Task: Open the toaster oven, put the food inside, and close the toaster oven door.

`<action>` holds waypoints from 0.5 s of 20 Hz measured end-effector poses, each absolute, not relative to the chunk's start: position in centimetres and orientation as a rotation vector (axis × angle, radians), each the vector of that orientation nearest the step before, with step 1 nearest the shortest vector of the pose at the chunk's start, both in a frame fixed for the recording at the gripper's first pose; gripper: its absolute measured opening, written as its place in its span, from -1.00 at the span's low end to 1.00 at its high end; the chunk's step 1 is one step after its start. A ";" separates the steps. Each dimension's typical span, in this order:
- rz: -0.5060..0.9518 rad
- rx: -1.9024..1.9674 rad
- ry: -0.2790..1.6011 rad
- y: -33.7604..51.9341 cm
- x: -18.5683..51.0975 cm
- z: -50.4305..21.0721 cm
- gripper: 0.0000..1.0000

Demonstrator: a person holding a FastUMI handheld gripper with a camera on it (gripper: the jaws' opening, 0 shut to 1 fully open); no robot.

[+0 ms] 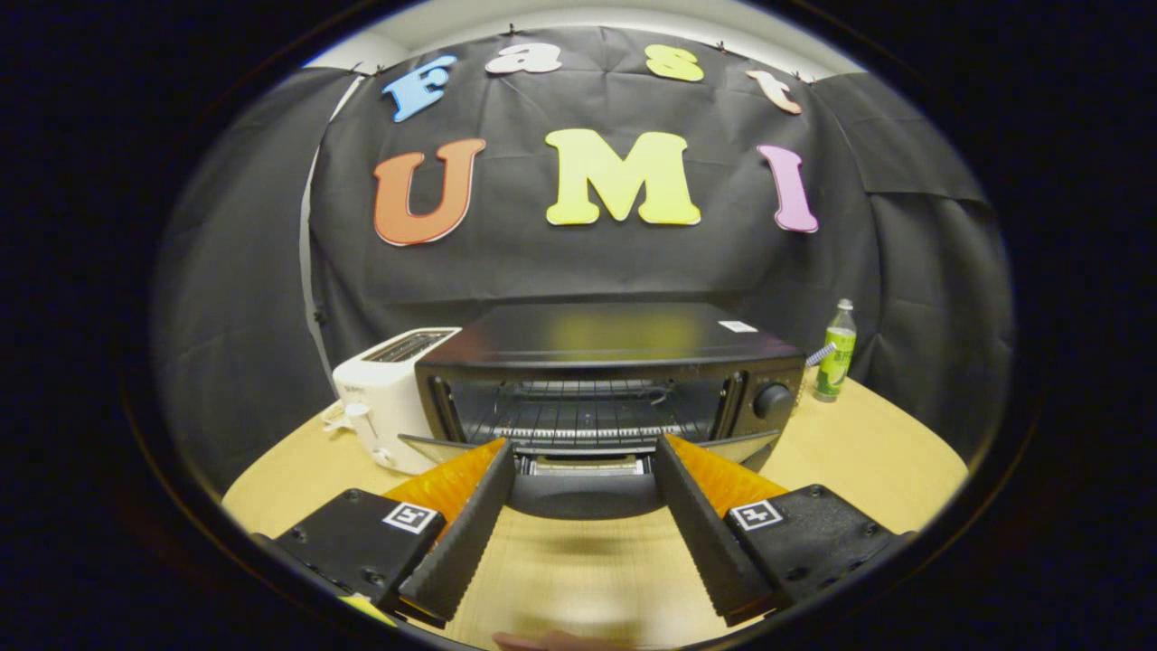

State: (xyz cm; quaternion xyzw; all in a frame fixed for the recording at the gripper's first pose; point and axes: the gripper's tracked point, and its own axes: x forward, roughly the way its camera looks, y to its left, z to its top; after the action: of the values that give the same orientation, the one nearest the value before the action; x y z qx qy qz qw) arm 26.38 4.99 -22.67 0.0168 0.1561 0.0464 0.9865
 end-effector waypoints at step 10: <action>0.076 0.012 0.502 4.2 22.2 -29.5 1.00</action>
State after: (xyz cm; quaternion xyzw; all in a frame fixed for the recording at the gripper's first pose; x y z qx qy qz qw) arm 22.22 4.21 -29.53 0.0057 0.2481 0.0378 0.9680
